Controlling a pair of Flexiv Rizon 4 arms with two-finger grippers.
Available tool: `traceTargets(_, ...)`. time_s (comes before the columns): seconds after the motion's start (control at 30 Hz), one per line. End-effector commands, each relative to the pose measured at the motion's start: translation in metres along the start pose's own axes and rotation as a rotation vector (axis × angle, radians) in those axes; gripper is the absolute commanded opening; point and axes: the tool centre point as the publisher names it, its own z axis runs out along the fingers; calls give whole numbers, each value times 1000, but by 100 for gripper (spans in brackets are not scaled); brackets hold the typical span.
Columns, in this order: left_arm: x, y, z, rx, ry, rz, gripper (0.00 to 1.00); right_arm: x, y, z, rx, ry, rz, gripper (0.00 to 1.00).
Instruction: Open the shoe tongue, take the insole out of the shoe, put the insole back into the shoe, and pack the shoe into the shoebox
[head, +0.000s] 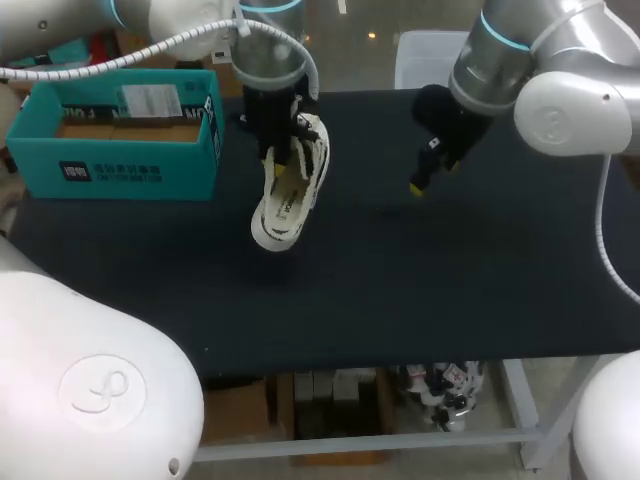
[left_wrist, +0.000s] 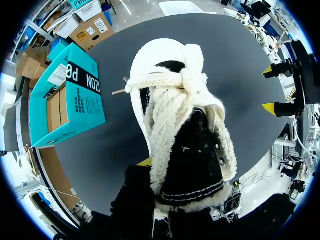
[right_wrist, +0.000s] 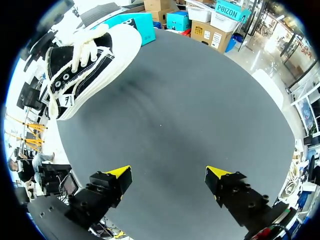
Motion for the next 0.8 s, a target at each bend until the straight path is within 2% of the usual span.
traceTargets(0.03,0,-1,-2,-1,-2,-1,0,0,1,0,5,0,0,100)
traceTargets(0.2,0,-1,-2,-1,-2,-1,0,0,1,0,5,0,0,100)
traceTargets(0.23,-1,-7,0,2,0,-1,0,0,1,0,5,0,0,100)
traceTargets(0.27,-2,-13,0,29,11,90,0,0,1,0,5,0,0,100)
traceTargets(0.3,-4,-19,1,10,-5,66,0,0,1,0,5,0,0,100)
traceTargets(0.33,-7,-26,1,46,-3,166,0,0,1,0,5,0,0,100)
traceTargets(0.37,-12,-30,-1,34,49,211,0,0,1,0,5,0,0,100)
traceTargets(0.4,-18,-34,-2,54,-10,194,0,0,1,0,5,0,0,100)
traceTargets(0.43,-24,-35,-5,91,45,314,0,0,1,0,5,0,0,100)
traceTargets(0.47,-31,-36,-8,87,32,294,0,0,1,0,5,0,0,100)
traceTargets(0.5,-38,-38,-10,111,8,315,0,0,1,0,5,0,0,100)
traceTargets(0.53,-45,-37,-15,130,58,380,0,0,1,0,5,0,0,100)
traceTargets(0.57,-53,-39,-19,113,27,327,0,0,1,0,5,0,0,100)
traceTargets(0.63,-65,-38,-31,151,66,403,0,0,1,0,5,0,0,100)
traceTargets(0.67,-71,-37,-38,181,42,445,0,0,1,0,5,0,0,100)
traceTargets(0.73,-85,-37,-50,222,68,523,0,0,1,0,5,0,0,100)
traceTargets(0.8,-101,-38,-61,266,52,588,0,0,1,0,5,0,0,100)
